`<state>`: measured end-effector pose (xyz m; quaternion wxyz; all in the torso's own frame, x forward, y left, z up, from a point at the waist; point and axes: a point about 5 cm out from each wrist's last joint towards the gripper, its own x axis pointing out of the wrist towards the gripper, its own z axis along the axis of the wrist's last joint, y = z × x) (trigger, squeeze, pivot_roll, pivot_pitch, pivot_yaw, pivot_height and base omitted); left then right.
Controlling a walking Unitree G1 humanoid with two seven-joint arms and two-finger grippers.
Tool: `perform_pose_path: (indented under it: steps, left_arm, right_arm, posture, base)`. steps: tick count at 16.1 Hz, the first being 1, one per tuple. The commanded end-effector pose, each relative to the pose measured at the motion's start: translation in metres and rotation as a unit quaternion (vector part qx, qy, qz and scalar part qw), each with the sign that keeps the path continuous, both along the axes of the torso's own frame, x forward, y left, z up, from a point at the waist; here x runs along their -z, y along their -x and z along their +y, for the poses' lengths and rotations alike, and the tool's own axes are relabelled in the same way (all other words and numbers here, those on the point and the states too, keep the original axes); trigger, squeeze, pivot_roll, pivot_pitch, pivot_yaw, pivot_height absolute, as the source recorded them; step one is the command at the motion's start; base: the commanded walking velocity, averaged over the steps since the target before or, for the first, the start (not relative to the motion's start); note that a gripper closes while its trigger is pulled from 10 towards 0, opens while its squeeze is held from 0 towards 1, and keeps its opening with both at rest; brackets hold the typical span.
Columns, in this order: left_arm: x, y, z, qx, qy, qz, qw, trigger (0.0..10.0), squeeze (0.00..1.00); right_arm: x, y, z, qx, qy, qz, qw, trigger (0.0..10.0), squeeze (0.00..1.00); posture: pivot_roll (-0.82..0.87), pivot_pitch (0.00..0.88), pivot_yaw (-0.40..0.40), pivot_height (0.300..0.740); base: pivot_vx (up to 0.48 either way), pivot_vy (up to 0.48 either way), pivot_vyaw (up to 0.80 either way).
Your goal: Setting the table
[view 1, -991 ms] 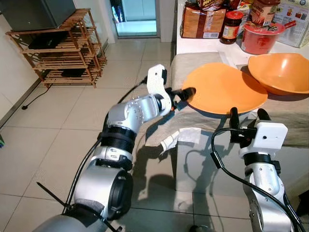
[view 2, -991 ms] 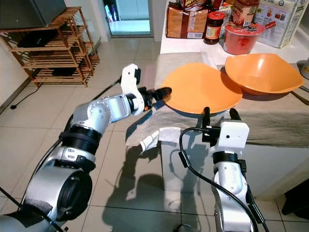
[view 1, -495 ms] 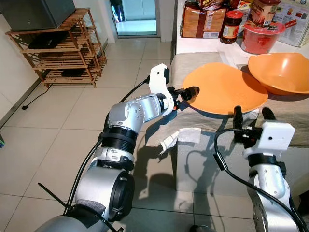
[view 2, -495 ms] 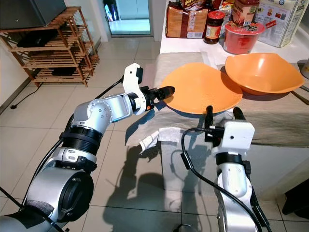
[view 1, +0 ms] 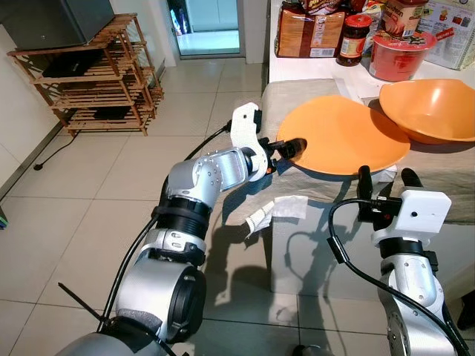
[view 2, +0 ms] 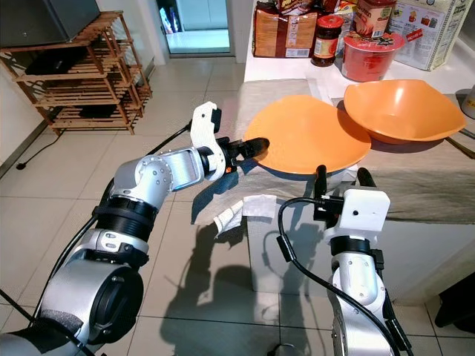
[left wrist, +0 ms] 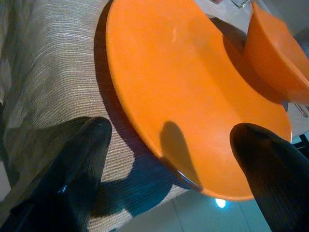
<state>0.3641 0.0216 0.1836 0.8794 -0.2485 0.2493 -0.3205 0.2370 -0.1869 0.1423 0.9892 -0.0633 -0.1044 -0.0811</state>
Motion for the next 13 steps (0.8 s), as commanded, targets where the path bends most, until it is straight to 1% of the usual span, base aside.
perform_pose_path:
  steps: [1,4,8,13]
  left_arm:
    - [0.004,0.003,-0.003,0.005,-0.005,0.008,1.000,10.0,0.00]
    - [0.000,0.006,-0.009,0.013,0.019,0.012,1.000,10.0,0.00]
    - [-0.004,0.008,-0.017,0.021,0.028,0.011,0.999,10.0,0.00]
    - [-0.006,0.010,-0.028,0.024,0.046,0.023,0.998,10.0,0.00]
  right_arm:
    - [-0.001,0.001,0.001,0.001,-0.004,0.002,1.000,10.0,0.00]
    - [-0.001,0.002,0.001,0.001,-0.004,0.002,1.000,10.0,0.00]
    - [0.000,0.003,0.001,0.001,-0.004,0.005,1.000,10.0,0.00]
    - [0.000,0.003,0.002,0.002,-0.005,0.006,1.000,10.0,0.00]
  posture:
    - [-0.12,0.027,0.112,0.740]
    - [-0.13,0.033,0.110,0.740]
    - [-0.13,0.041,0.110,0.740]
    - [-0.13,0.045,0.112,0.740]
  base:
    - [0.000,0.000,0.00]
    - [0.000,0.000,0.00]
    - [0.000,0.000,0.00]
    - [0.000,0.000,0.00]
